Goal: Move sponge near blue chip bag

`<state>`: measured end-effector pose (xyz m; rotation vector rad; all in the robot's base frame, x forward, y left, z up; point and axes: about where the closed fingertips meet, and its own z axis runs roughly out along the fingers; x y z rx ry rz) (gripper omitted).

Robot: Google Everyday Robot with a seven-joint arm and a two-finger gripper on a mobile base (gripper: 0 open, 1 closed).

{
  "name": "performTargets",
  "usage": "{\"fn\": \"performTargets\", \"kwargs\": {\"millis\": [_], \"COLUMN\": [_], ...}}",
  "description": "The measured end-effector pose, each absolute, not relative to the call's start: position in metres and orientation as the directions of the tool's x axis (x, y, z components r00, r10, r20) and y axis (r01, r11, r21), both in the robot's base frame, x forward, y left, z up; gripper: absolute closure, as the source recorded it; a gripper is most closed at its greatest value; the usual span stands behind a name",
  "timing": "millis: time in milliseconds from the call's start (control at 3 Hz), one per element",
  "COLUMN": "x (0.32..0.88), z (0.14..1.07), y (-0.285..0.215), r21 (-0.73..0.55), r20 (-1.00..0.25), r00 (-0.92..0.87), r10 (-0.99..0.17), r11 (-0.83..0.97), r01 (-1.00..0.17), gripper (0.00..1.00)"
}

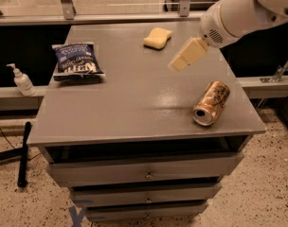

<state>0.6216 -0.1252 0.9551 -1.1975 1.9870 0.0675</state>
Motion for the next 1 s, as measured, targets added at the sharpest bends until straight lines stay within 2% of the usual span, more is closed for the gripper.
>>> {"fn": "performTargets", "kwargs": {"millis": [667, 1000], "x": [0.634, 0.675], "z": [0.951, 0.940], "y": [-0.124, -0.119], "r21": [-0.339, -0.306], "r20": [-0.695, -0.789], "r00": [-0.227, -0.213], "r10": [-0.682, -0.576], "r11": [0.590, 0.670], "r01": [-0.733, -0.677], "gripper": [0.00, 0.00]}}
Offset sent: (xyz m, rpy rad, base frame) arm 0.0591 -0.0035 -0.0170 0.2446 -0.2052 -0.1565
